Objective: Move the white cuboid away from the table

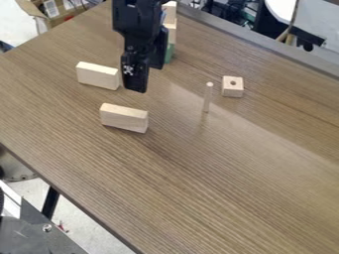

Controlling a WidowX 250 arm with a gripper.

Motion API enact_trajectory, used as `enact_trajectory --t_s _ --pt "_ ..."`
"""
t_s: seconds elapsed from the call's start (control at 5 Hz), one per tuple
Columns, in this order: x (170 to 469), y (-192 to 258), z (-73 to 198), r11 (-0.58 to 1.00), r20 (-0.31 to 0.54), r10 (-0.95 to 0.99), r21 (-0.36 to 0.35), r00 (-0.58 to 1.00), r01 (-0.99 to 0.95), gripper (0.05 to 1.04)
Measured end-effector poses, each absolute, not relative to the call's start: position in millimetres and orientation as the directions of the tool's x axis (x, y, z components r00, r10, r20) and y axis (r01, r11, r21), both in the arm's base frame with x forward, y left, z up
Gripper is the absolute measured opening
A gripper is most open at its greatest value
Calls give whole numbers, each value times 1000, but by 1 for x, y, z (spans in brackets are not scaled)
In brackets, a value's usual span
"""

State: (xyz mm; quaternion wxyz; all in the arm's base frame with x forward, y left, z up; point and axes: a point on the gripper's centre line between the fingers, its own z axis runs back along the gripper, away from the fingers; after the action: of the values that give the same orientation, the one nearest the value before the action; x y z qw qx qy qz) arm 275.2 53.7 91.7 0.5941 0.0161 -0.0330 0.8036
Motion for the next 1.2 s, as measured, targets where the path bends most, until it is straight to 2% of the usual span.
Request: enact_trajectory --t_s 0.2,0.4,1.0,1.2 --pt "272 53 84 -293 68 954 -3 -292 -956 999" --pt "271 54 79 -294 79 953 -17 -294 -956 999" --pt "258 54 66 -255 115 961 13 -252 -967 999" --pt "254 55 58 -268 128 955 -5 -267 -963 999"
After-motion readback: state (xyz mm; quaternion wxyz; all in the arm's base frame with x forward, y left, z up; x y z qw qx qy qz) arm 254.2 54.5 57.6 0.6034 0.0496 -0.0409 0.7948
